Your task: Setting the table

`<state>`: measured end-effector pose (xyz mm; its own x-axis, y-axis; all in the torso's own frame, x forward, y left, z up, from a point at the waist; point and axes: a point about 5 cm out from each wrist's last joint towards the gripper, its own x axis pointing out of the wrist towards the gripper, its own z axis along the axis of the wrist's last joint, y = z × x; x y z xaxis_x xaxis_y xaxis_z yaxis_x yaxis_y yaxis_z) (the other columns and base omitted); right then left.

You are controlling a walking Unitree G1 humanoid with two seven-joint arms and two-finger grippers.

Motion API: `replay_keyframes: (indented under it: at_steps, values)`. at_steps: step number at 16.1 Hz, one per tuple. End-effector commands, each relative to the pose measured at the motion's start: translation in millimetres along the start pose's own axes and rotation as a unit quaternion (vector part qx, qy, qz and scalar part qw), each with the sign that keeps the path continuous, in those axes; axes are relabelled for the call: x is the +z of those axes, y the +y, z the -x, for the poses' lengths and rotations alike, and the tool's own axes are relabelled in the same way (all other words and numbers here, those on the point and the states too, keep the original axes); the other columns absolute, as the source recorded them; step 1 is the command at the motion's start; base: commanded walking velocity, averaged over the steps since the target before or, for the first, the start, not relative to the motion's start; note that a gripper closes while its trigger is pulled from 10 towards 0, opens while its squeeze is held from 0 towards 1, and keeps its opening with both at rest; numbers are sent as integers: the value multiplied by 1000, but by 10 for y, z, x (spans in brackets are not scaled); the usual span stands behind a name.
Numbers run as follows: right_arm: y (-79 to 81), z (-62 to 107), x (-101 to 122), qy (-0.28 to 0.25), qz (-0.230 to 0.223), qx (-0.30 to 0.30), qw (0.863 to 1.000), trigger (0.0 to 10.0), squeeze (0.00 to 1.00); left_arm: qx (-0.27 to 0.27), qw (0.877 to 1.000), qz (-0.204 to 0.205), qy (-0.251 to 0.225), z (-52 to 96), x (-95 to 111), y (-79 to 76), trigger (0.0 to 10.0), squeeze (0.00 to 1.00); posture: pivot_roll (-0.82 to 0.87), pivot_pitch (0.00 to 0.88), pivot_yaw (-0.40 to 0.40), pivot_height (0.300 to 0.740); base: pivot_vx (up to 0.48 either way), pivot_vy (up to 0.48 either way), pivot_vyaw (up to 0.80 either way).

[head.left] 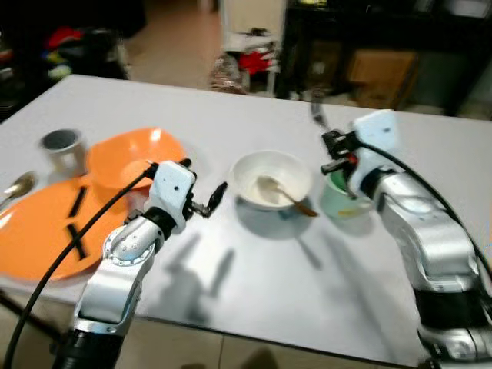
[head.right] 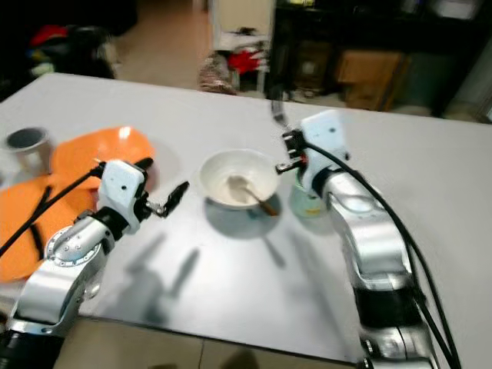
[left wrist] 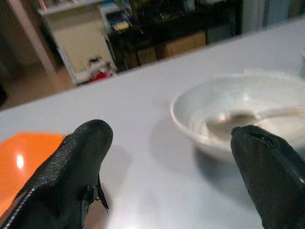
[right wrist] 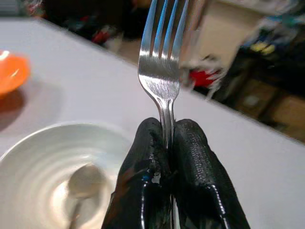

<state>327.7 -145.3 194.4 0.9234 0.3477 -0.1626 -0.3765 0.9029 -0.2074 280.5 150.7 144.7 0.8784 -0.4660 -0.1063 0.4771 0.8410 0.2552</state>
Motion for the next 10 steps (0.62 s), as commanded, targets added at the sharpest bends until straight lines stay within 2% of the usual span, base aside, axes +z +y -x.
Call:
replay_keyframes:
  at_steps: [1,6,8,10]
  values:
    - [-47,-97,-6,23,21,12,999,10000,0,-42,999,-9,-7,-29,124,-65,10000,0,47,0,19,740,0,0,0]
    - [-61,-357,-74,88,68,63,992,10000,0,-91,995,-23,19,-13,151,-108,10000,0,62,0,20,740,0,0,0]
    - [-60,-521,-176,140,90,103,981,10000,0,-119,992,-29,31,30,171,-139,10000,0,76,0,11,740,0,0,0]
    - [-67,-584,-191,155,98,119,976,10000,0,-134,990,-27,41,56,175,-163,10000,0,81,0,7,740,0,0,0]
